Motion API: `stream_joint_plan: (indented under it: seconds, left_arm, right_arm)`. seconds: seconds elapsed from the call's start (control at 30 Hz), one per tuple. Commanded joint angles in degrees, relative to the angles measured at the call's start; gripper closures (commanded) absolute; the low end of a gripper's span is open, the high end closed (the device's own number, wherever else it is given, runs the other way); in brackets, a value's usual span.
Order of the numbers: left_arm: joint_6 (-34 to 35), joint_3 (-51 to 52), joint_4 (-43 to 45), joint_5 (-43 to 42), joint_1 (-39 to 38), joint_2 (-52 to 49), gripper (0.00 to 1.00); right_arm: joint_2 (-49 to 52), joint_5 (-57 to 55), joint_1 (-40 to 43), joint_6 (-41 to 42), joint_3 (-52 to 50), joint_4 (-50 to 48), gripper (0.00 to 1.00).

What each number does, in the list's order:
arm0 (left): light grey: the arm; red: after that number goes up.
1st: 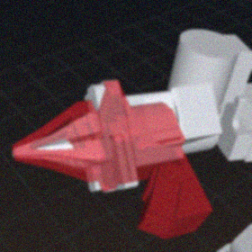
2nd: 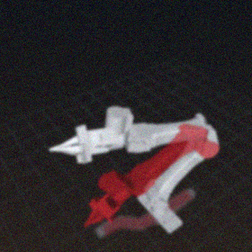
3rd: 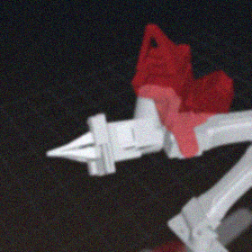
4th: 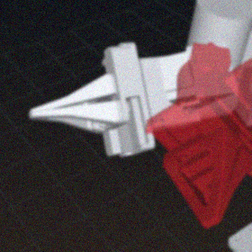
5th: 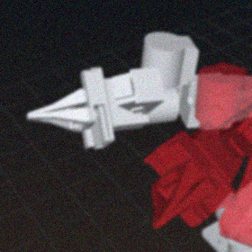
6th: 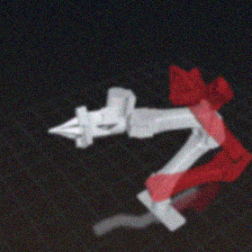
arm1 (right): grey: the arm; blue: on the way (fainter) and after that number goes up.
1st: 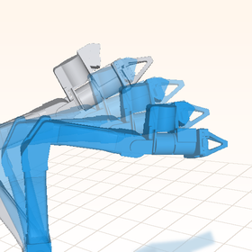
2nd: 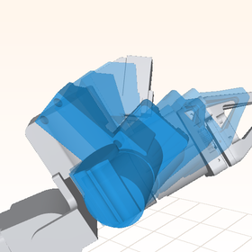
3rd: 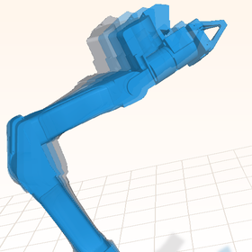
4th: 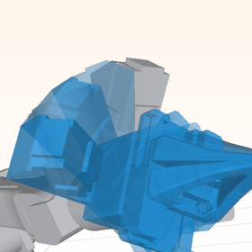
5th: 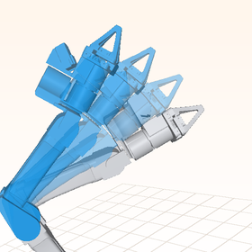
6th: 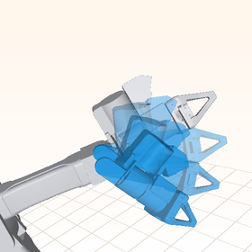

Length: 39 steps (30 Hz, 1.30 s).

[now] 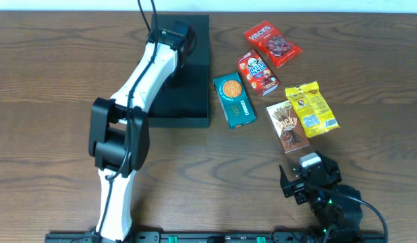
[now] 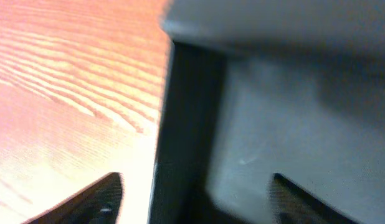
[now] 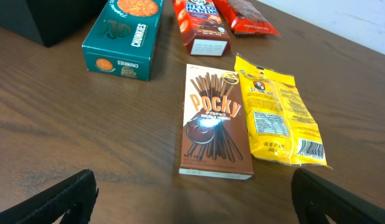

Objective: Pack container

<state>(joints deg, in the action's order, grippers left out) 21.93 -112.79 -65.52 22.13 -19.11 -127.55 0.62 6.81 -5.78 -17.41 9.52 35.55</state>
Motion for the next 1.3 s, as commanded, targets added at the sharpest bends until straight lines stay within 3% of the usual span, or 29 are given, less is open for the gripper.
stream_joint_plan:
  seconds: [0.0,0.07,0.17,0.2,0.43,0.8,1.03,1.27]
  left_arm:
    - [2.56,-1.90,0.04,-5.90,-0.07,4.24,0.25]
    - [2.54,-1.33,0.92,-14.32,-0.09,4.00,0.41]
    - [2.51,2.01,5.53,-22.38,-0.96,2.69,0.87]
    - [2.51,3.06,6.47,-23.37,-1.22,2.23,0.94]
    - [2.51,9.27,12.24,-28.55,-1.68,0.33,0.94]
    - [2.49,9.57,17.64,-31.82,-6.51,-3.41,0.94]
    - [2.54,9.55,21.79,-39.36,-6.80,-4.33,0.94]
    - [1.73,9.55,21.90,-39.67,-6.82,-4.33,0.94]
  right_arm:
    - [-0.31,0.07,0.13,-0.85,-0.57,0.13,0.01]
    - [-0.31,0.07,0.13,-0.85,-0.57,0.13,0.01]
    - [-0.31,0.07,0.13,-0.85,-0.57,0.13,0.01]
    - [-0.31,0.07,0.13,-0.85,-0.57,0.13,0.01]
    - [-0.31,0.07,0.13,-0.85,-0.57,0.13,0.01]
    - [-0.31,0.07,0.13,-0.85,-0.57,0.13,0.01]
    - [-0.31,0.07,0.13,-0.85,-0.57,0.13,0.01]
    - [-0.31,0.07,0.13,-0.85,-0.57,0.13,0.01]
